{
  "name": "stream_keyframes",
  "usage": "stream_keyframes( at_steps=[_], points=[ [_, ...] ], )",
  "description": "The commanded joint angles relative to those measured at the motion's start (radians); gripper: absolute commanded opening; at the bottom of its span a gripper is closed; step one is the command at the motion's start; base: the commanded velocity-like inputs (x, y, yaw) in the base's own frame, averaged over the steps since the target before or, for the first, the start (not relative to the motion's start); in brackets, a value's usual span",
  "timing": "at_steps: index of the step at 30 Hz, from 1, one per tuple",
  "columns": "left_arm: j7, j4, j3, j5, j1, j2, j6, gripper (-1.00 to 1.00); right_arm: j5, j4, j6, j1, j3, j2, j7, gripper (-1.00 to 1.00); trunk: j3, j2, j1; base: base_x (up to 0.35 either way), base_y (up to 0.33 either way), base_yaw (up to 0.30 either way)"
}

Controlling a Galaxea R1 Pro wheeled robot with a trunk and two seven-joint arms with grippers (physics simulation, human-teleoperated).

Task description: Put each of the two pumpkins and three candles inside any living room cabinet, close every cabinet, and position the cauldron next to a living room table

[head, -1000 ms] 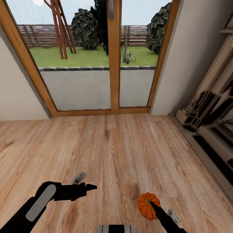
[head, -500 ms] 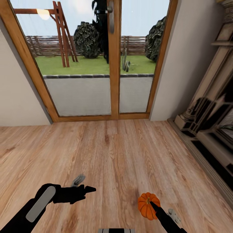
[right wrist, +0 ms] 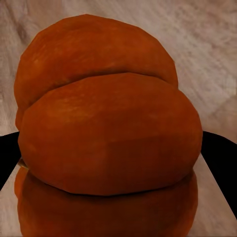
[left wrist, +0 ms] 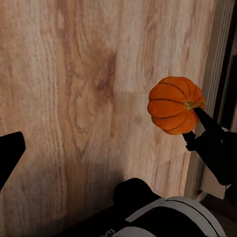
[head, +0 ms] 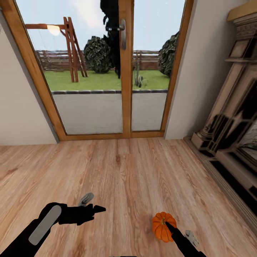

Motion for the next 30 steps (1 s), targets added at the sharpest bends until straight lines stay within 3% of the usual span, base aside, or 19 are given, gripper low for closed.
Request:
stream_keyframes(
  at_steps=[1,13,24,30],
  points=[
    [-0.010,0.000,-0.001,-0.010,-0.001,0.001,0.001,1.00,-0.006,0.000,-0.004,0.000,0.009,0.000,0.000,-1.00,0.003,0.000,-0.001,0.000,0.000,0.000],
    [-0.009,0.000,-0.001,-0.010,-0.001,0.001,0.000,1.00,-0.006,-0.002,-0.005,0.000,0.009,0.000,0.000,-1.00,0.050,0.003,-0.006,0.000,0.000,0.000],
    [-0.012,0.000,0.000,-0.010,-0.001,0.001,0.000,1.00,-0.005,-0.007,0.003,0.000,0.010,0.000,-0.005,-1.00,0.050,0.003,-0.006,0.000,0.000,0.000],
    [-0.010,0.000,0.000,-0.010,-0.001,0.001,0.001,1.00,-0.005,-0.006,0.005,0.000,0.011,0.000,-0.009,-1.00,0.073,0.004,-0.009,0.000,0.000,0.000]
  ],
)
